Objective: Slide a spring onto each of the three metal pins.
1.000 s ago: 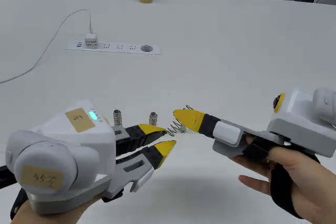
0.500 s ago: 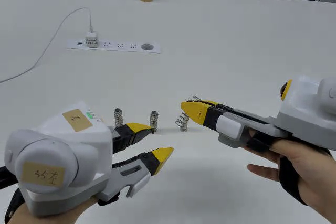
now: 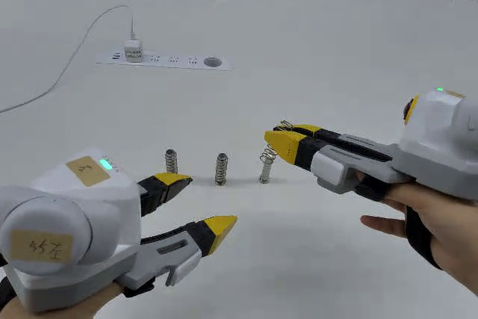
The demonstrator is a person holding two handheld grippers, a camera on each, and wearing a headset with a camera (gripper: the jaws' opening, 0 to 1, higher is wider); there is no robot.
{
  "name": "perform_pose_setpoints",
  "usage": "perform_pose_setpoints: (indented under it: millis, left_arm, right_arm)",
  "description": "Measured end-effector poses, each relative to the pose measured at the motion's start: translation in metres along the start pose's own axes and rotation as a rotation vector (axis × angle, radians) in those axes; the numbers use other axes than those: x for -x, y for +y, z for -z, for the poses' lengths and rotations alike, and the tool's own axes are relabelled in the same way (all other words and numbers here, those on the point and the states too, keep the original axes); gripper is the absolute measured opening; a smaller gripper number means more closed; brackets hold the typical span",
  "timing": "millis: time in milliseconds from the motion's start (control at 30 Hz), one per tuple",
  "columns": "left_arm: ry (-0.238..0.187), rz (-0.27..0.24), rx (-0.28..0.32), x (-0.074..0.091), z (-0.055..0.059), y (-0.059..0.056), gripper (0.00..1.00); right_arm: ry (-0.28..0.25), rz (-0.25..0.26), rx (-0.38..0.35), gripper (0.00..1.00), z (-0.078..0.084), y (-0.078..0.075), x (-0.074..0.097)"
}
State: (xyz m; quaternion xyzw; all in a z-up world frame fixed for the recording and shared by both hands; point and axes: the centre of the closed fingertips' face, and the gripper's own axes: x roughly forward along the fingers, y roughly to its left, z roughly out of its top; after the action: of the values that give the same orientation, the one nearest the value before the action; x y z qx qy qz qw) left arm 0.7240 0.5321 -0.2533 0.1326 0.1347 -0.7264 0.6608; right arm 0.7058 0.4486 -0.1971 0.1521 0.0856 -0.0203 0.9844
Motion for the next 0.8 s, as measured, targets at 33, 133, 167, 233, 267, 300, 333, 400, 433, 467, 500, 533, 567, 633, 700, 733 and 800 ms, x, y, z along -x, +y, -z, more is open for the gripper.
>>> perform_pose_setpoints:
  millis: [33, 133, 167, 233, 267, 300, 333, 400, 433, 467, 500, 533, 567, 633, 700, 733, 800]
  left_arm:
    - [0.001, -0.004, 0.002, 0.0, 0.001, 0.002, 0.47]
    - [0.001, -0.012, 0.002, 0.002, 0.001, 0.005, 0.52]
    - [0.0, -0.013, 0.004, 0.002, 0.001, 0.006, 0.54]
    - [-0.002, -0.017, 0.008, 0.003, 0.001, 0.007, 0.57]
    - [-0.002, -0.021, 0.008, 0.003, 0.002, 0.008, 0.57]
    - [-0.003, -0.025, 0.006, 0.003, 0.002, 0.009, 0.58]
    - [-0.002, -0.029, 0.005, 0.003, 0.002, 0.01, 0.6]
    - [0.004, -0.037, 0.008, 0.003, 0.004, 0.012, 0.63]
    - [0.005, -0.039, 0.008, 0.004, 0.005, 0.012, 0.64]
    - [0.008, -0.046, 0.011, 0.004, 0.006, 0.014, 0.65]
    - [0.007, -0.049, 0.011, 0.004, 0.006, 0.014, 0.66]
    - [0.008, -0.053, 0.013, 0.004, 0.006, 0.015, 0.67]
    - [0.007, -0.057, 0.015, 0.004, 0.007, 0.016, 0.68]
    - [0.007, -0.062, 0.016, 0.005, 0.008, 0.018, 0.7]
    - [-0.003, -0.07, 0.014, 0.005, 0.008, 0.02, 0.71]
    - [-0.004, -0.071, 0.016, 0.004, 0.008, 0.02, 0.73]
    - [0.001, -0.077, 0.022, 0.004, 0.011, 0.022, 0.75]
  right_arm:
    - [-0.003, 0.002, 0.01, 0.11, -0.001, -0.001, -0.001]
    - [0.0, 0.004, 0.02, 0.11, -0.001, -0.004, -0.002]
    - [0.002, 0.004, 0.028, 0.11, 0.0, -0.005, -0.003]
    - [0.011, 0.01, 0.054, 0.11, 0.001, -0.007, -0.004]
    - [0.015, 0.011, 0.062, 0.11, 0.002, -0.008, -0.004]
    - [0.019, 0.015, 0.069, 0.11, 0.003, -0.01, -0.005]
    - [0.022, 0.019, 0.075, 0.11, 0.004, -0.011, -0.006]
    - [0.026, 0.025, 0.089, 0.11, 0.004, -0.014, -0.006]
    - [0.027, 0.028, 0.091, 0.11, 0.005, -0.015, -0.007]
    - [0.029, 0.034, 0.093, 0.11, 0.005, -0.018, -0.008]
    - [0.032, 0.036, 0.092, 0.11, 0.006, -0.019, -0.008]
    - [0.034, 0.04, 0.092, 0.11, 0.007, -0.022, -0.009]
    - [0.035, 0.041, 0.095, 0.11, 0.007, -0.024, -0.01]
    - [0.037, 0.046, 0.101, 0.11, 0.007, -0.026, -0.011]
    - [0.036, 0.049, 0.096, 0.11, 0.007, -0.028, -0.012]
    - [0.036, 0.052, 0.096, 0.12, 0.007, -0.029, -0.013]
    - [0.041, 0.062, 0.101, 0.12, 0.007, -0.031, -0.016]
